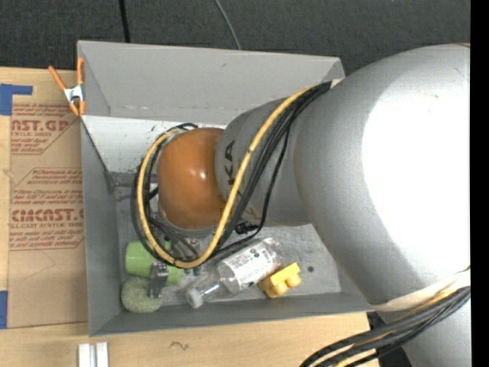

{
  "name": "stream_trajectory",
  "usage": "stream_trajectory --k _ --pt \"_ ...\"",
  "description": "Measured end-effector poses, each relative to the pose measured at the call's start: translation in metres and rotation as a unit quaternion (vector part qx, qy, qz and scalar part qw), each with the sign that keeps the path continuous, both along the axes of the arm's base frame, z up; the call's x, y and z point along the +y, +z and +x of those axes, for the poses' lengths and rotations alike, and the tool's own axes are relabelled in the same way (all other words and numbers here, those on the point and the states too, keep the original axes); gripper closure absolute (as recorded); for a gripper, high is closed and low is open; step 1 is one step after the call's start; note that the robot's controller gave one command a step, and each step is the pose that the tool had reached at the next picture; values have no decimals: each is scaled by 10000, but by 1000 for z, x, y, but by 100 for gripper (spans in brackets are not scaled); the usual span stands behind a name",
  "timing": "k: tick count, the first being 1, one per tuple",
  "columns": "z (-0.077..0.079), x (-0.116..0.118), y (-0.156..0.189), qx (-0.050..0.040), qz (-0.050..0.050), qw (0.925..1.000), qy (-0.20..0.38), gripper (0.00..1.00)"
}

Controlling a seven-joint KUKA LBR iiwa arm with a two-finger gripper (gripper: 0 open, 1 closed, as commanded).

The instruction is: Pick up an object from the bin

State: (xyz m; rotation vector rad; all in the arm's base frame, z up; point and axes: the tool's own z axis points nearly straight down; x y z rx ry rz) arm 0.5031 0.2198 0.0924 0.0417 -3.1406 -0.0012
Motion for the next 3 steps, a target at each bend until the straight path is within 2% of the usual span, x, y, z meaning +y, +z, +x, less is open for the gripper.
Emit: stream_trajectory --k 1,2,3 --pt "-5 -9 20 -3 1 9956 -935 0" --pt "-2 1 -13 8 -11 9876 -1570 0" --pt "-6 -9 -15 -29 55 9814 -1921 100"
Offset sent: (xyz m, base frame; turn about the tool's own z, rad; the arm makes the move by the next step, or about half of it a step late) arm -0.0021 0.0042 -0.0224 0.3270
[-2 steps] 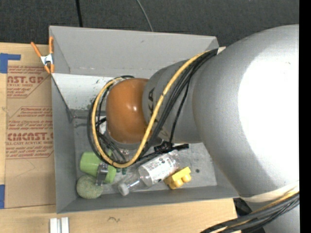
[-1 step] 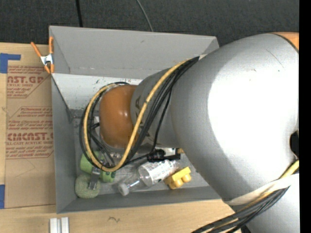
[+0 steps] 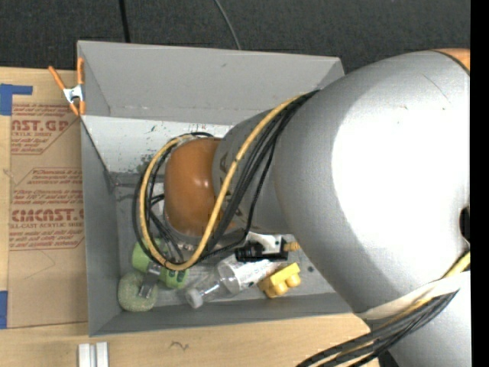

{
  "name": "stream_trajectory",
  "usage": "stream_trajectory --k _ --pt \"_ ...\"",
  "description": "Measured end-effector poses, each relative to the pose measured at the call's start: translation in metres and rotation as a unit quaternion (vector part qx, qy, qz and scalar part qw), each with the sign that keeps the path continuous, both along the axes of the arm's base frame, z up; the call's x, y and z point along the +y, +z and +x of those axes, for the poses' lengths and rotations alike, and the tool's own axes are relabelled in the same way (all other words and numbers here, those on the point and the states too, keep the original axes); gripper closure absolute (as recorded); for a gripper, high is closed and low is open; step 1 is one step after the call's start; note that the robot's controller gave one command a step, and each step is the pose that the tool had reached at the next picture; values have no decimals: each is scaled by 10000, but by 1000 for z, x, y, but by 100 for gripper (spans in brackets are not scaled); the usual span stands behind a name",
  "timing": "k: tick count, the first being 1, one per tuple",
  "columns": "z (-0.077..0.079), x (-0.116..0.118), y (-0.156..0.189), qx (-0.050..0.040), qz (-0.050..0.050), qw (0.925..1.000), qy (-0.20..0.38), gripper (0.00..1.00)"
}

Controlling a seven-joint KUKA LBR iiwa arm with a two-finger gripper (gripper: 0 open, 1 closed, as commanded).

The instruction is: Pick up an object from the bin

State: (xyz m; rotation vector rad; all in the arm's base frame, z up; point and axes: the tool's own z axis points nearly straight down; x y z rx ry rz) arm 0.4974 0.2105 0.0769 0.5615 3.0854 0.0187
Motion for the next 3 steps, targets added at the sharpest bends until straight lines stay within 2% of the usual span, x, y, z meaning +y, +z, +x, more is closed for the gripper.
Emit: stream_trajectory --k 3 --pt "-1 1 11 34 -19 10000 11 100"
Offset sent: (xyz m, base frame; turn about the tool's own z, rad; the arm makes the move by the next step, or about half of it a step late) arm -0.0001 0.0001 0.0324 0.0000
